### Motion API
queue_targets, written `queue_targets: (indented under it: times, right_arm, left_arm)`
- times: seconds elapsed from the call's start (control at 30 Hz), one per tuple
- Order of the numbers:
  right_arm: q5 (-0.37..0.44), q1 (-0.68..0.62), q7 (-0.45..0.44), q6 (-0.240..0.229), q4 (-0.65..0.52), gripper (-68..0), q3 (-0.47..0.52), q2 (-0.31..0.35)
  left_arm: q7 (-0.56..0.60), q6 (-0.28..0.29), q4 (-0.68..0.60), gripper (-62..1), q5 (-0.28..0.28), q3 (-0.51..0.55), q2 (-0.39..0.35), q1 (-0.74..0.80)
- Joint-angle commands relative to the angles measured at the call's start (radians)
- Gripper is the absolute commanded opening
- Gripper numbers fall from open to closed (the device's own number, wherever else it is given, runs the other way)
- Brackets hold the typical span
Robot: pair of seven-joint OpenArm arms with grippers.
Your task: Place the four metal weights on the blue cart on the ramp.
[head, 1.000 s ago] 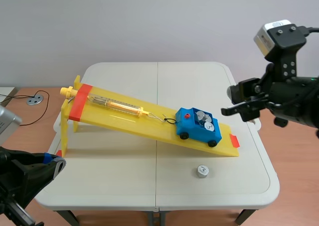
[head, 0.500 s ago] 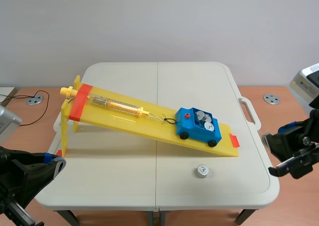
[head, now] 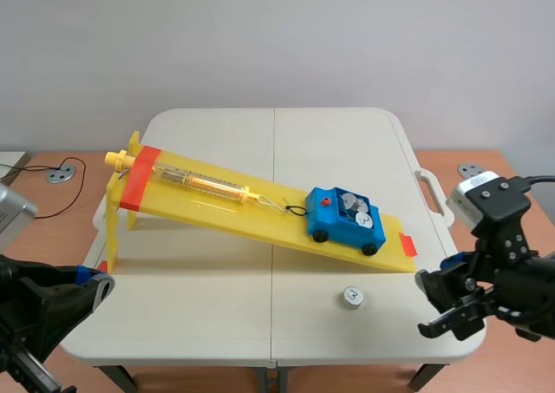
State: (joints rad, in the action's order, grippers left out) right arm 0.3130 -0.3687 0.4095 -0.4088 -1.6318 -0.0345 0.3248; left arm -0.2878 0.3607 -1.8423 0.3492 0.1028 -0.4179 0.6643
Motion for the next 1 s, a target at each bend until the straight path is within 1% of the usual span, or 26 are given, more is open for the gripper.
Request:
queue_targets:
  times: [0.0, 0.3, 0.33, 0.4, 0.6, 0.63, 0.7, 0.8, 0.87, 0.97]
  right_arm:
    - [0.000, 0.092, -0.148, -0.031, -0.037, -43.9, -0.012, 0.003]
    - [-0.109, 0.180, -0.220, -0.024, 0.108, -43.9, -0.116, -0.071]
    - [-0.117, 0.188, -0.225, -0.021, 0.122, -43.9, -0.124, -0.079]
    - [-0.141, 0.204, -0.238, -0.001, 0.150, -44.0, -0.140, -0.093]
    - [-0.195, 0.248, -0.280, 0.005, 0.216, -44.0, -0.188, -0.128]
    - [-0.203, 0.256, -0.283, 0.007, 0.229, -44.0, -0.195, -0.135]
    - [-0.206, 0.268, -0.289, 0.027, 0.252, -44.0, -0.211, -0.146]
    - [-0.219, 0.282, -0.295, 0.035, 0.282, -44.0, -0.230, -0.159]
    - [-0.233, 0.286, -0.302, 0.053, 0.299, -44.0, -0.240, -0.166]
    - [-0.236, 0.288, -0.309, 0.057, 0.312, -44.0, -0.242, -0.171]
  left_arm:
    - [0.081, 0.010, -0.067, -57.5, 0.074, 0.014, 0.008, -0.019]
    - [0.081, 0.010, -0.067, -57.5, 0.074, 0.014, 0.008, -0.019]
    - [0.081, 0.010, -0.067, -57.5, 0.074, 0.014, 0.008, -0.019]
    - [0.081, 0.010, -0.067, -57.5, 0.074, 0.014, 0.008, -0.019]
    - [0.081, 0.010, -0.067, -57.5, 0.074, 0.014, 0.008, -0.019]
    - [0.081, 0.010, -0.067, -57.5, 0.074, 0.014, 0.008, -0.019]
    - [0.081, 0.010, -0.067, -57.5, 0.074, 0.014, 0.008, -0.019]
    - [0.081, 0.010, -0.067, -57.5, 0.074, 0.014, 0.008, -0.019]
    - [0.081, 0.010, -0.067, -57.5, 0.074, 0.014, 0.008, -0.019]
    - [0.081, 0.010, -0.067, -57.5, 0.074, 0.014, 0.008, -0.019]
